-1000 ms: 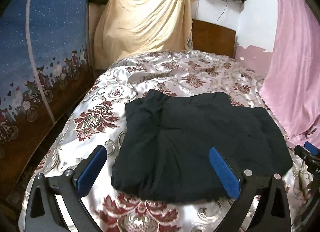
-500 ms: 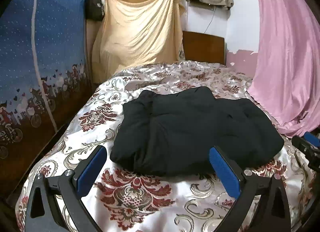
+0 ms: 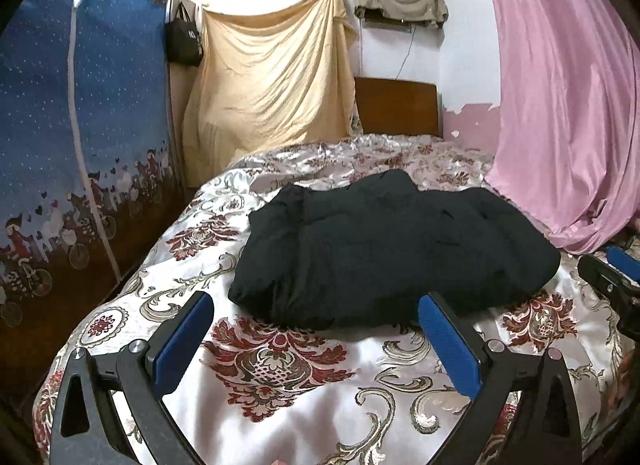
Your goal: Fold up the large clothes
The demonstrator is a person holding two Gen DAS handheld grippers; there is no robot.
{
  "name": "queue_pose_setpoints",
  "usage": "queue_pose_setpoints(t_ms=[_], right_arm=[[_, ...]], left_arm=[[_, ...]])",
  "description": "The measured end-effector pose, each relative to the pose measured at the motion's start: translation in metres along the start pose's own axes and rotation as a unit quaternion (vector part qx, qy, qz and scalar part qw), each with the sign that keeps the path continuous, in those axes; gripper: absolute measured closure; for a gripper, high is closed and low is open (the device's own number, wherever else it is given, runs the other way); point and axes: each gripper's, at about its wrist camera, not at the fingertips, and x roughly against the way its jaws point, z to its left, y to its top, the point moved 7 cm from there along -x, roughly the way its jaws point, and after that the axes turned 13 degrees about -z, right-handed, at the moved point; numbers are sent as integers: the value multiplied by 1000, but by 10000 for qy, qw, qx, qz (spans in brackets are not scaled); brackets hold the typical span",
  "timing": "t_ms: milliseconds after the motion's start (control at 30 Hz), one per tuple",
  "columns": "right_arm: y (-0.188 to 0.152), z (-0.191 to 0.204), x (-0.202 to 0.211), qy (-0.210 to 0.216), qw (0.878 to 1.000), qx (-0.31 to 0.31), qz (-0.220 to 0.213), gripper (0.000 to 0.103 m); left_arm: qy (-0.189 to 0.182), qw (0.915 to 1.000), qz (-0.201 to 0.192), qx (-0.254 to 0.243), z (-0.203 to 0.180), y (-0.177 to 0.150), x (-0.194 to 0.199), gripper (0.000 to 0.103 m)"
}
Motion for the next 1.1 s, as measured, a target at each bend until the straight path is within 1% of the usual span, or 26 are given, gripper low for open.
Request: queue_pose_setpoints(t_ms=[233,500,800,1100], right_arm=[[-7,7,14,62,9997,-30,-255,2],[-17,14,27,81,9993,-53,-365,2],[-19,17,33,129,9989,-12,-461,2],[-22,20,36,210,9989,17,-412,2]], left_arm=[[5,9995,-300,-91,-1,-1,14,0],[9,9979,-572,-290,-4,-9,31,0],[2,9981,-572,-224,-1,-15,34,0],[-16,9983,-543,-209,-1,-17,36,0]])
